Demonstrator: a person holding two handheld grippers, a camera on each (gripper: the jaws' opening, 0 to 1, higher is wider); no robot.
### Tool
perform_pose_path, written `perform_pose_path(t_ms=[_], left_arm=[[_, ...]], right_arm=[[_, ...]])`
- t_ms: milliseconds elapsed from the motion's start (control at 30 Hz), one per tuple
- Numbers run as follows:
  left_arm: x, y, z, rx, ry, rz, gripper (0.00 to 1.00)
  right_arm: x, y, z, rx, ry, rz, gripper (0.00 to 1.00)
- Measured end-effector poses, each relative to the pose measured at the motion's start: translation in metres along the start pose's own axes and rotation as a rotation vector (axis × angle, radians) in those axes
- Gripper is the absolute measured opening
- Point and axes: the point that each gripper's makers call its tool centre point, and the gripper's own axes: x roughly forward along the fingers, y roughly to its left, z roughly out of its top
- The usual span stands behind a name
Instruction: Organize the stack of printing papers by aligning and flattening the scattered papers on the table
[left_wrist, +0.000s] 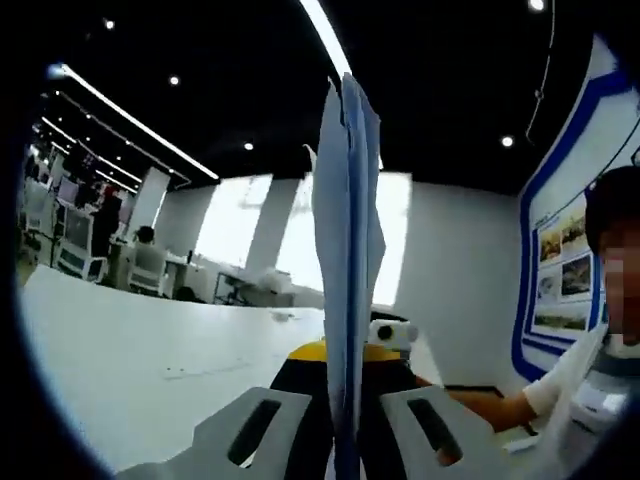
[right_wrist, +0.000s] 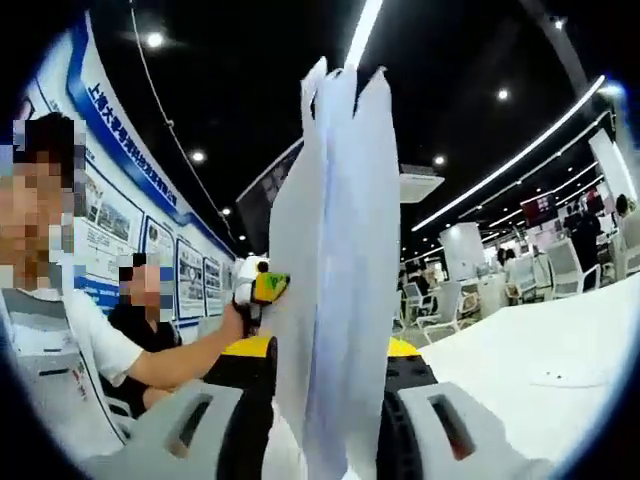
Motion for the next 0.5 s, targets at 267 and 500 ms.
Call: perform_pose_path(t_ms=[267,500], left_arm=[[-0.008,0.011,0.006,0.120,-0.019,0.108,0.06],[-0.002,0.001,0.015,0.113,-0.039,0.098,0.06]], right_arm=[[0.012,-0.003,-0.020,-0.053,0.096,-0.026,0.00],[0.014,-0.011,-0.009,-0.072,0.066,-0.084,0.15]])
